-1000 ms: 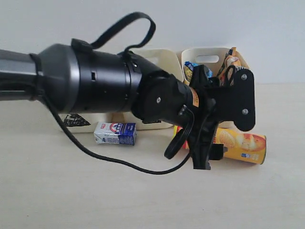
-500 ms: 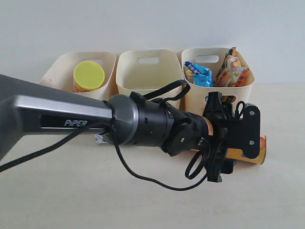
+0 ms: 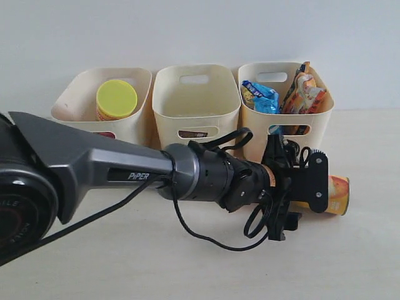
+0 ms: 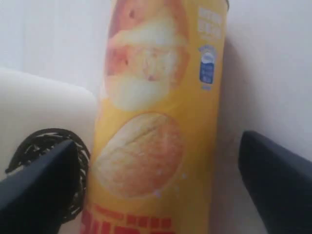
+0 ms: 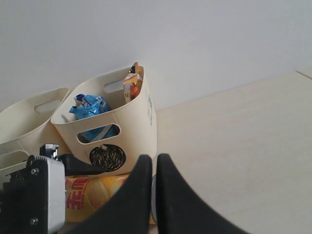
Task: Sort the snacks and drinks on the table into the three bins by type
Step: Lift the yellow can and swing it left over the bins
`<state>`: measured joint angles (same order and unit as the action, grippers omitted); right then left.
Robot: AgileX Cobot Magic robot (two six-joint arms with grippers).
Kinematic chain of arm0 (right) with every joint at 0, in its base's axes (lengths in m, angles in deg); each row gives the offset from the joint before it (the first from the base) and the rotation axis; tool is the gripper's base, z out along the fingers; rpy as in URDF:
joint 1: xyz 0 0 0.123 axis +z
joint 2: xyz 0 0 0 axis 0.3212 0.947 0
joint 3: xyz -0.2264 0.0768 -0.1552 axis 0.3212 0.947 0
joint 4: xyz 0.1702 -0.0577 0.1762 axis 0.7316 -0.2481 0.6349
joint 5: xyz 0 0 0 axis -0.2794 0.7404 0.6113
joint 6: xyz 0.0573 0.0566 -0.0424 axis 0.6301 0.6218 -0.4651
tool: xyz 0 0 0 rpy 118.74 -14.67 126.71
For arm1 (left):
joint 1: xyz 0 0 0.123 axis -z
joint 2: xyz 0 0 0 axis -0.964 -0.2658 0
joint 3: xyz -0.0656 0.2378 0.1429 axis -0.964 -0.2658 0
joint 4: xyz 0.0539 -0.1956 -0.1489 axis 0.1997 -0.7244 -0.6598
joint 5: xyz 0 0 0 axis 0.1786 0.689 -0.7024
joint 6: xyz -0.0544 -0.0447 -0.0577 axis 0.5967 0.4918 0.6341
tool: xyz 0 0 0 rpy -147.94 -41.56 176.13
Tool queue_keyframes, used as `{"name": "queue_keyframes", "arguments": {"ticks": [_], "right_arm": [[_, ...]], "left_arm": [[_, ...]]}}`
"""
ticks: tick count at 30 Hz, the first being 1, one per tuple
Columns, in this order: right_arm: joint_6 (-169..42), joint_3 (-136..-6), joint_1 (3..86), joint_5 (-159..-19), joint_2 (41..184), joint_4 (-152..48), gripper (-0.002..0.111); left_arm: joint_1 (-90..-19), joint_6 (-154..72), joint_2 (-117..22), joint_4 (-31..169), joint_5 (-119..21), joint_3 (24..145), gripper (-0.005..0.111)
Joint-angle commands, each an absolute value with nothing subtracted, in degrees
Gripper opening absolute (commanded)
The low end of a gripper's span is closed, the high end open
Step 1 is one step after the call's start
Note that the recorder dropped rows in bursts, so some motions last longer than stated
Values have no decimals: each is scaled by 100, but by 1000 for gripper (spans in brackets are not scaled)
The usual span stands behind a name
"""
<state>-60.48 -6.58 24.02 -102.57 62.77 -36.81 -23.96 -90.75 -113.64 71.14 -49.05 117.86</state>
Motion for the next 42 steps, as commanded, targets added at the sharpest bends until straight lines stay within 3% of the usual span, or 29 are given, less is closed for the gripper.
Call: {"name": "queue_keyframes", "arguments": {"ticks": [1,4,6,7,8,9,10,11,12,17,23,32,42], "right_arm": [[-6083,-635,2394,-10330,6264,-3691,0],[-6071,-635,2394,-10323,6264,-3691,0],[-6071,-635,2394,-10323,6264,-3691,0],[-6071,-635,2394,-10323,6264,-3691,0],[-6071,-635,2394,-10333,6264,-3691,0],[-6071,-635,2394,-10333,6264,-3691,0],[-6071,-635,2394,-10333,6264,-3691,0],[-6071,-635,2394,-10333,6264,-3691,0],[-6071,-635,2394,-10333,6264,-3691,0],[-6071,-635,2394,-10346,6264,-3691,0],[-6093,-635,2394,-10413,6264,-3691,0],[-6113,-635,2394,-10411,6264,-3691,0],[-6100,-635,2394,-10411,6264,-3691,0]], "left_arm": [[-2427,-9077,-11577,7120,-4997,12055,81],[-2486,-9077,-11702,7120,-5012,12272,77],[-2542,-9077,-11744,7120,-4987,12373,68],[-2612,-9077,-11781,7120,-4987,12415,54],[-2639,-9077,-11784,7120,-4987,12425,48],[-2685,-9077,-11794,7120,-4905,12425,32],[-2698,-9077,-11794,7120,-4859,12425,26],[-2699,-9052,-11775,7120,-4831,12425,10],[-2699,-9052,-11756,7120,-4815,12425,4],[-2609,-9052,-11498,7120,-4741,12425,5],[-2284,-9052,-10737,7109,-3059,12425,4],[-1717,-7830,-9439,6966,-1726,12425,4],[-1678,-6137,-8187,7011,-452,12425,4]]}}
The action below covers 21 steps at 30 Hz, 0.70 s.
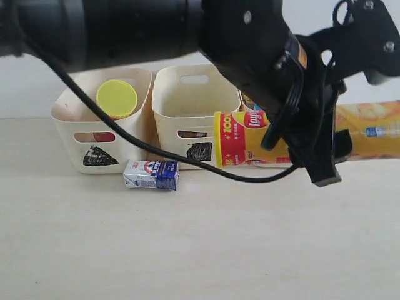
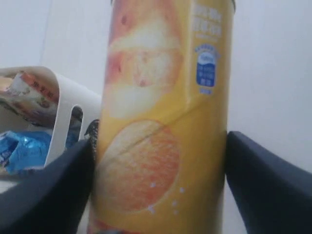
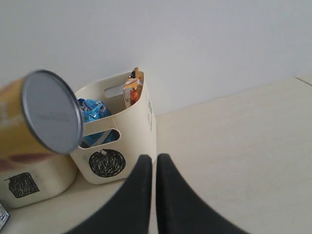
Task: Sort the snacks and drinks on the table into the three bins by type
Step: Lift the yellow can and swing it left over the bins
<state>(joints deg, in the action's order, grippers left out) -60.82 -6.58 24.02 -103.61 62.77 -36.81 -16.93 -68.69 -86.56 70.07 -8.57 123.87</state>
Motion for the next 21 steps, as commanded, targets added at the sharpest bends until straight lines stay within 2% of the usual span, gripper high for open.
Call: {"name": "queue_keyframes", "arguments": {"ticks": [1,4,11,21], "right_arm": [[-6100,-635,2394,-10411,6264,-3691,0],[-6100,-635,2394,-10411,6264,-3691,0],[-6088,-635,2394,-10411,6264,-3691,0],[-6088,-635,2394,-10411,6264,-3691,0]], "left_arm": [[-1692,-5972,-8062,7027,-384,12425,4],[-1825,-5395,-7693,7037,-243,12425,4],[-2645,-4740,-6901,7025,114,12425,4],[-4348,-4438,-6342,6971,-206,12277,4]]}}
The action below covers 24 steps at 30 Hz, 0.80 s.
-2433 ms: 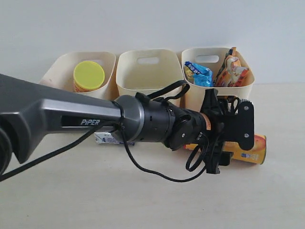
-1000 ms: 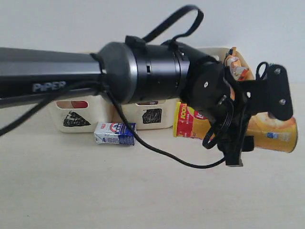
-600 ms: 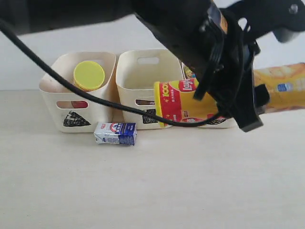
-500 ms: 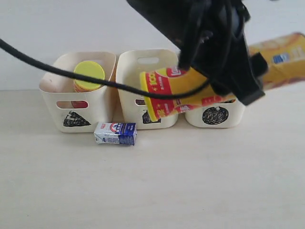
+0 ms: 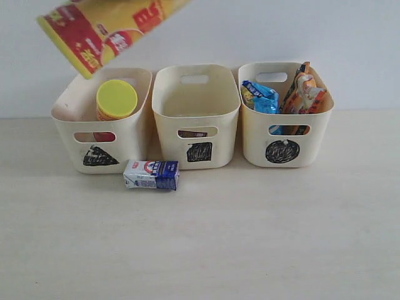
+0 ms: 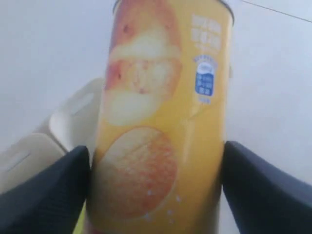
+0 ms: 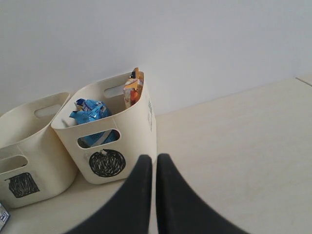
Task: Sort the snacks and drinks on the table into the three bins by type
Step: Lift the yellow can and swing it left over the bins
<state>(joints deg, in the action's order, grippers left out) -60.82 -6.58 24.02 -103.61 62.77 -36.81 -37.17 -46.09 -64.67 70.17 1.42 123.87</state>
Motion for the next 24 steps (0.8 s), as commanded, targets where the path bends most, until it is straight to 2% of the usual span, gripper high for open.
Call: {"name": "queue_keyframes", "arguments": {"ticks": [1,7,11,15,24], "right_arm": [[-6088,-635,2394,-10411,6264,-3691,0],[-6088,-635,2394,-10411,6264,-3691,0],[-6088,-635,2394,-10411,6264,-3691,0],[-6088,-635,2394,-10411,6264,-3691,0],[-6089,-635,2394,-10334,6264,-3691,0]], "left_arm": [[-4539,-4438,-6342,6919,-344,12211,4],[-5713,-4422,-6342,5779,-1946,11501,4],[-6163,-4422,-6445,5433,-3442,11001,4],[-6303,-4422,-6755,5433,-4629,10694,4],[-6322,-4422,-7941,5510,-6167,10646,4]]}}
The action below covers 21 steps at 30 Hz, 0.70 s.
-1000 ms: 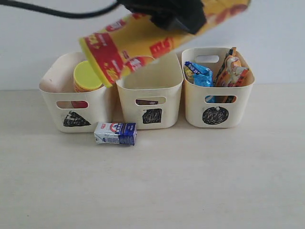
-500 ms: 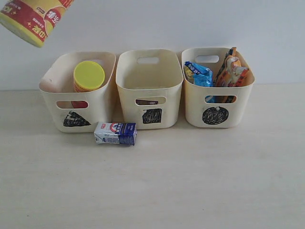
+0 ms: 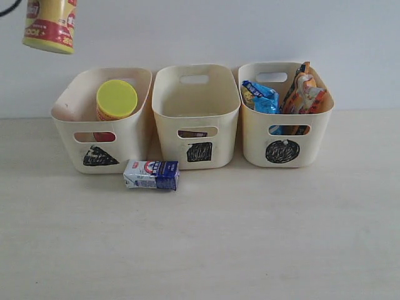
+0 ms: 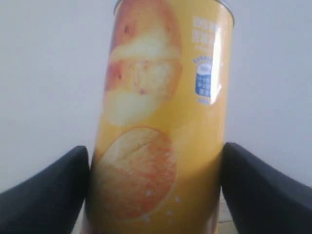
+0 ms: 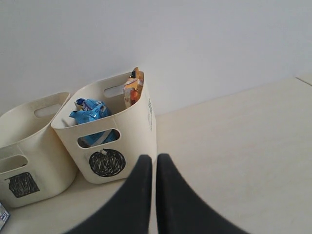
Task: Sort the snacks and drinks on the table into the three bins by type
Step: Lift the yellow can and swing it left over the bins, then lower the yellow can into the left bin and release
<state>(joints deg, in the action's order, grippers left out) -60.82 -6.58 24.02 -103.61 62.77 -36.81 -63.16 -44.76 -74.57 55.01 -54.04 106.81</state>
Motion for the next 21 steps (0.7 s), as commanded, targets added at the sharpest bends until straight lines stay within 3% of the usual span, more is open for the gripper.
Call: {"name": "queue_keyframes", "arguments": {"ticks": [1,15,17,20,21], "right_arm": [[-6089,-635,2394,-10320,6264,-3691,0],[-6100,-635,2394,-10298,6264,-3691,0],[-6100,-635,2394,-10298,6264,-3691,0],[-6100,-635,2394,-10298,6264,-3691,0],[-6100,-635,2394,-10298,6264,-3691,0]], "left_arm": [[-6334,-4422,-8076,5510,-6333,10646,4],[-6333,-4422,-9317,5510,-7319,10646,8],[-6333,-4443,-9405,5510,-7307,10646,18],[-6333,-4443,-9505,5510,-7231,10646,59],[-6333,-4443,-9505,5510,-7216,10646,66]]}}
